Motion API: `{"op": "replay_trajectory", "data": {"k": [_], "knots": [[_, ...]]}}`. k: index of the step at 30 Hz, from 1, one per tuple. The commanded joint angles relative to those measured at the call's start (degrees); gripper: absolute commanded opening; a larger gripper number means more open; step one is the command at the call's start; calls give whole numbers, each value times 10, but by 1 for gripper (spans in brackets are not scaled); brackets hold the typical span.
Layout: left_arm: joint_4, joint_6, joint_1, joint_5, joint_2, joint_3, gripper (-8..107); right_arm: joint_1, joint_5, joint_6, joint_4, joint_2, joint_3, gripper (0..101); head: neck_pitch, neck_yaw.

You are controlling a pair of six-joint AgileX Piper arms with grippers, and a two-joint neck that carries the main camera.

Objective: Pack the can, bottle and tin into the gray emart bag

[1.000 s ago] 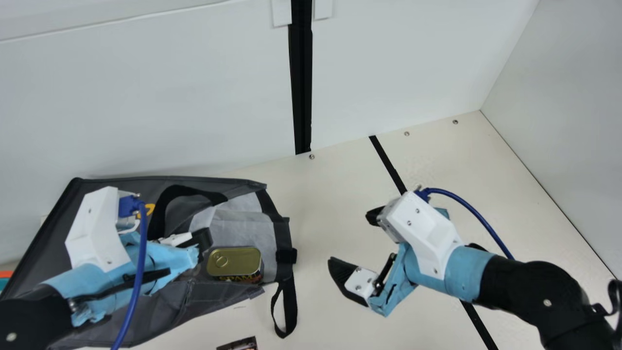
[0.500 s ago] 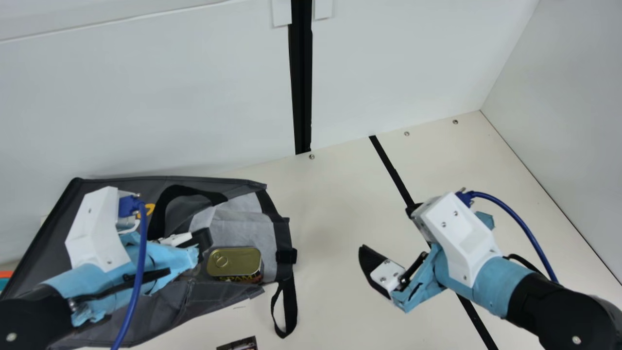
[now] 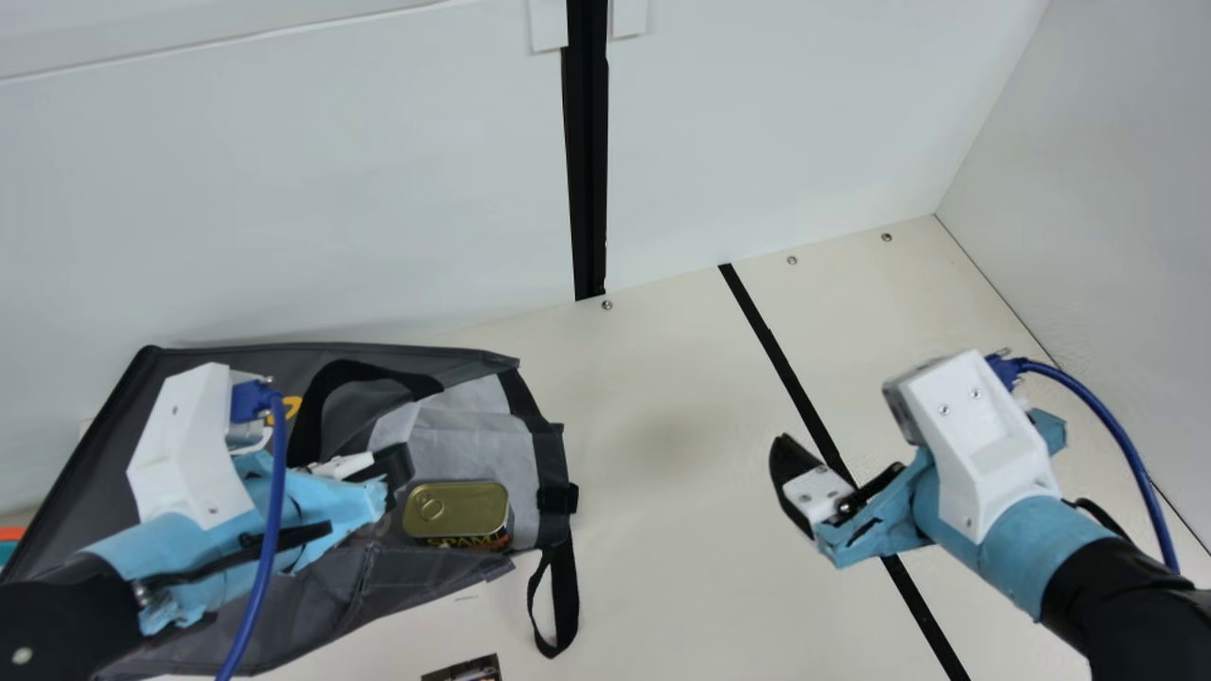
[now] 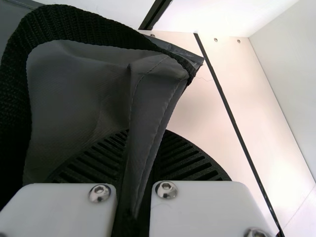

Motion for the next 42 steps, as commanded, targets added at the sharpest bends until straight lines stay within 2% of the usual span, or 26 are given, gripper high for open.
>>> {"op": "replay_trajectory", "data": {"k": [1,9,21,42], "knots": [[0,0,0,0,0,0,10,-4,4,31,-29,-1,-5,91,-13,0],[0,0,0,0,0,0,10,-21,28,110,-100,-3,-30,91,-13,0],[0,0,0,0,0,0,10,-27,84,202,-181,3,-78,91,-13,0],[0,0,0,0,0,0,10,-12,193,293,-265,2,-163,91,-13,0]]}}
